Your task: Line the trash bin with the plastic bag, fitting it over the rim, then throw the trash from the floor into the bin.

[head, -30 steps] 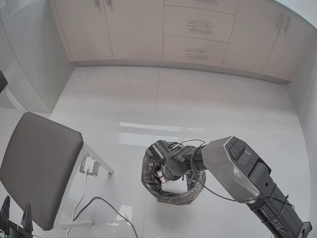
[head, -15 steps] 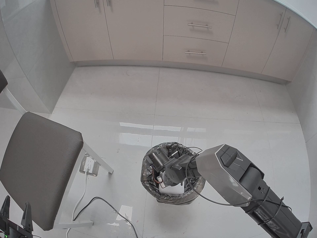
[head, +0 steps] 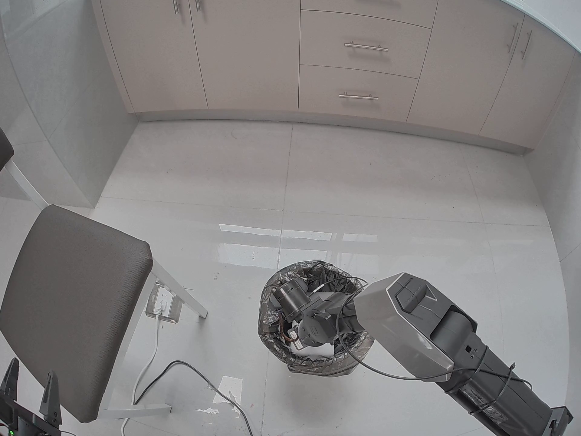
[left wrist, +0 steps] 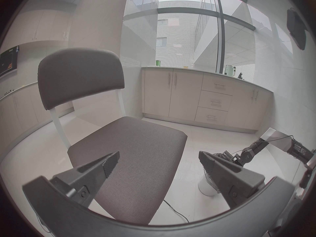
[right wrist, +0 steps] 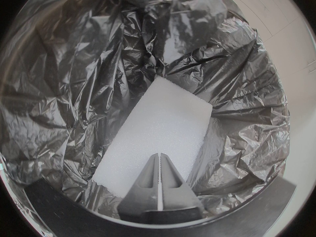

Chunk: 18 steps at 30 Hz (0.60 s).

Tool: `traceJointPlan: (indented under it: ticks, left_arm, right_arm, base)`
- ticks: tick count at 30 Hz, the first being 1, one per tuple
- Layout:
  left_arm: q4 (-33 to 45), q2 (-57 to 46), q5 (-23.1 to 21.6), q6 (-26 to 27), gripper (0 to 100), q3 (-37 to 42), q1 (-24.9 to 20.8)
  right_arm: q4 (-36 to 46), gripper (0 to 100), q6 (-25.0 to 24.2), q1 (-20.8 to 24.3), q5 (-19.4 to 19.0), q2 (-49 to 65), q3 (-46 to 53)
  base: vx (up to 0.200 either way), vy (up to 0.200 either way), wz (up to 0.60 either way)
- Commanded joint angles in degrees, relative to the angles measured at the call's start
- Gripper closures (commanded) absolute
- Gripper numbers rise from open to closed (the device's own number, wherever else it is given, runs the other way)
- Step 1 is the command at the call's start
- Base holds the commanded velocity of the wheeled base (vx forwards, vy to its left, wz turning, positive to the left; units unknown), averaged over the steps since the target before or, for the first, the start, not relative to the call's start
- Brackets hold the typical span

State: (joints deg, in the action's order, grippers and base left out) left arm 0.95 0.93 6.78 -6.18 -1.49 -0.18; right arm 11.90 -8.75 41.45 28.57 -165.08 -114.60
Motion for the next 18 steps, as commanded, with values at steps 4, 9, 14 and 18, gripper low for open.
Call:
traceJointPlan:
  ticks: [4, 9, 14, 18]
  left_arm:
    - [-0.07, -0.93, -2.03, 2.93, 0, 0.08, 0.01]
    - [0.19, -0.93, -5.81, 5.48, 0, 0.43, 0.01]
    - [-0.16, -0.75, -8.1, 6.53, 0, 1.22, -0.08]
    - [-0.42, -0.75, -7.74, 6.09, 0, 1.4, 0.01]
  right_arm:
    - [-0.65, 100, 0.58, 0.04, -0.01, -0.59, 0.01]
    - [-0.56, 100, 0.67, -0.05, -0.01, 0.38, 0.01]
    - [-0.47, 100, 1.9, 0.3, 0.08, 1.61, 0.01]
    - [-0.03, 100, 2.25, 0.39, 1.48, 4.07, 0.01]
  base:
    - [0.0, 0.0, 0.0]
    - [0.0, 0.0, 0.0]
    - [0.0, 0.0, 0.0]
    - [0.0, 0.0, 0.0]
